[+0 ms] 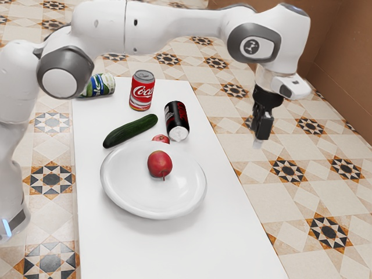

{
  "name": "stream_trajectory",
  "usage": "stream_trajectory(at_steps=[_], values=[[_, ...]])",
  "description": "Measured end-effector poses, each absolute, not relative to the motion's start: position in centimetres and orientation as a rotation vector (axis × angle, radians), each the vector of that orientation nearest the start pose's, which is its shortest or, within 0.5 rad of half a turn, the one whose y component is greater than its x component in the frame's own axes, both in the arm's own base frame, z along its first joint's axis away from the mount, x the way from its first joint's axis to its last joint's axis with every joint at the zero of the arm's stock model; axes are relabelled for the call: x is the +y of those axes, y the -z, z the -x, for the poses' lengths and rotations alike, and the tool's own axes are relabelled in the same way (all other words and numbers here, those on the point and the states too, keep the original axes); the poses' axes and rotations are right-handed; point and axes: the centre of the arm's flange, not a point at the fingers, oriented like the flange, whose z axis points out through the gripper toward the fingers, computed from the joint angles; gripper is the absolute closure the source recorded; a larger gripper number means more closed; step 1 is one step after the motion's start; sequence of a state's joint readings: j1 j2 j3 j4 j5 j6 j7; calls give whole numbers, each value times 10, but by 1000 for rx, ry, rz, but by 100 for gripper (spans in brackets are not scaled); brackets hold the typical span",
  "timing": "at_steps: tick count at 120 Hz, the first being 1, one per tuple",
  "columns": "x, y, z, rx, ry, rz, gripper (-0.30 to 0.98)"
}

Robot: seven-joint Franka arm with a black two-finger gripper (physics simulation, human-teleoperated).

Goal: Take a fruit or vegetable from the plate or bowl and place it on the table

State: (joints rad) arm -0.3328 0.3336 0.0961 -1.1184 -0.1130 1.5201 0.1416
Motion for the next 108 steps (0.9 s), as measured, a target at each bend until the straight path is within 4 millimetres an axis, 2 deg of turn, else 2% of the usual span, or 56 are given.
stream_trajectory(at_steps=[4,7,15,20,27,37,45,56,66,72,78,87,108], values=[[-181,-634,-610,647,84,3157,0],[-179,-638,-593,651,60,3151,0],[-159,-650,-534,645,22,3135,0],[-148,-654,-507,635,16,3119,0],[-135,-644,-476,624,-12,3105,0],[-118,-621,-444,602,-46,3100,0],[-111,-608,-442,581,-47,3101,0],[-108,-584,-459,550,-60,3100,0],[-103,-547,-476,511,-121,3099,0],[-92,-520,-479,471,-170,3107,0],[-85,-504,-481,444,-187,3111,0],[-84,-494,-485,434,-170,3114,0],[-90,-488,-484,440,-138,3116,0]])
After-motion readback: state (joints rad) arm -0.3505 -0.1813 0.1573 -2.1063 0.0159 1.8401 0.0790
